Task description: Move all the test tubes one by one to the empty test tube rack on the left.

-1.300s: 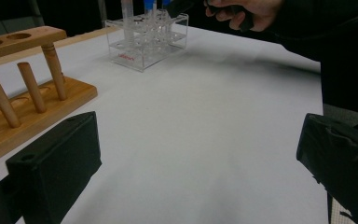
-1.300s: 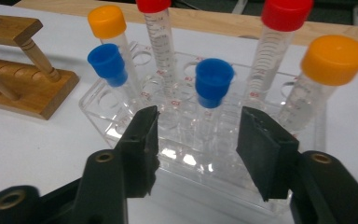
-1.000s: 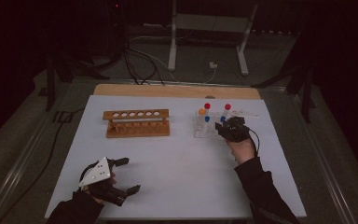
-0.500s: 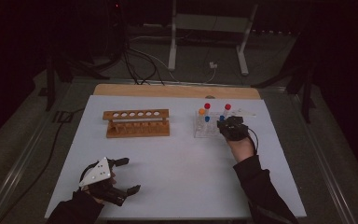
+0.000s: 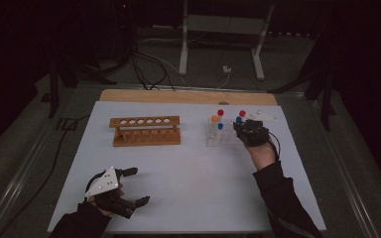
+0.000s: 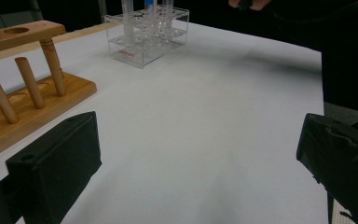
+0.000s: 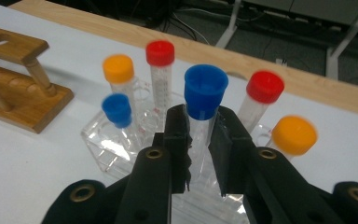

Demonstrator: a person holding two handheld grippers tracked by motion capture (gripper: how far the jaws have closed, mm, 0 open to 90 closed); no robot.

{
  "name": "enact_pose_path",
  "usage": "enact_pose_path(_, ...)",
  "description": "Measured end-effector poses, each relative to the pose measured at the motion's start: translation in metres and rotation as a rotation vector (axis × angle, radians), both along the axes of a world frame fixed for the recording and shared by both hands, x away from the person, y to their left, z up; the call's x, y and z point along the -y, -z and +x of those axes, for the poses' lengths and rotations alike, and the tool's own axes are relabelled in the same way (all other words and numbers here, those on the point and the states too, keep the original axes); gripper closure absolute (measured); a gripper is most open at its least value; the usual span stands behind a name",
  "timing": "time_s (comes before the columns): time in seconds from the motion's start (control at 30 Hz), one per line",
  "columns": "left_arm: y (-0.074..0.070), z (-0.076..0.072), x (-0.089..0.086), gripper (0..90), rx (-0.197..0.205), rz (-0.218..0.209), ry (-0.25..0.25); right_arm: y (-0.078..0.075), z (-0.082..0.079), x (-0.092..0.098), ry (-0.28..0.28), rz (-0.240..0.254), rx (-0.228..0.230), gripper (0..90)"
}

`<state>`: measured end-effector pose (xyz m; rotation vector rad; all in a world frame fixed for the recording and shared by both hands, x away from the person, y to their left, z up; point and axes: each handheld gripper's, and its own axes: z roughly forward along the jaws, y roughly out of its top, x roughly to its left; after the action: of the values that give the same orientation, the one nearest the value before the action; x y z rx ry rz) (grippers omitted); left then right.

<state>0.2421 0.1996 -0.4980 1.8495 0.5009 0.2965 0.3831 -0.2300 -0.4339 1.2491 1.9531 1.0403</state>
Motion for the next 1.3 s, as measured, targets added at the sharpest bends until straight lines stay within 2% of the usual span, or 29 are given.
enact_pose_path(0.07, -0.001, 0.0, 0.001, 0.5, -0.009, 0.001, 0.006, -0.006, -0.003, 0.0, -0.011, -0.01, 0.01, 76.6)
enact_pose_path(0.2, -0.007, -0.001, 0.004, 0.5, -0.034, -0.034, 0.03, -0.019, -0.012, 0.0, -0.041, -0.033, 0.035, 76.6)
enact_pose_path(0.3, -0.012, 0.0, 0.008, 0.5, -0.03, -0.03, 0.044, -0.027, -0.02, 0.0, -0.071, -0.05, 0.038, 76.5)
enact_pose_path(0.43, -0.019, 0.004, 0.012, 0.5, -0.02, -0.05, 0.057, -0.031, -0.034, -0.002, -0.144, -0.081, 0.039, 76.6)
enact_pose_path(0.5, -0.025, 0.007, 0.014, 0.5, -0.011, -0.061, 0.065, -0.03, -0.042, -0.005, -0.189, -0.087, 0.031, 76.5)
enact_pose_path(0.57, -0.031, 0.01, 0.017, 0.5, -0.031, -0.072, 0.082, -0.026, -0.049, -0.009, -0.231, -0.079, 0.015, 76.5)
enact_pose_path(0.7, -0.044, 0.016, 0.025, 0.5, -0.052, -0.044, 0.09, -0.017, -0.062, -0.019, -0.305, -0.075, -0.01, 76.5)
enact_pose_path(0.8, -0.052, 0.021, 0.032, 0.5, -0.067, -0.058, 0.111, -0.01, -0.071, -0.027, -0.358, -0.061, -0.027, 76.5)
enact_pose_path(0.87, -0.056, 0.025, 0.038, 0.5, -0.063, -0.057, 0.116, -0.006, -0.076, -0.031, -0.39, -0.056, -0.031, 76.5)
enact_pose_path(1.1, -0.067, 0.04, 0.06, 0.5, -0.078, -0.078, 0.164, 0.002, -0.094, -0.049, -0.493, -0.04, -0.043, 76.5)
enact_pose_path(1.3, -0.074, 0.049, 0.085, 2.4, -0.08, -0.071, 0.207, 0.004, -0.103, -0.062, -0.553, -0.03, -0.047, 76.5)
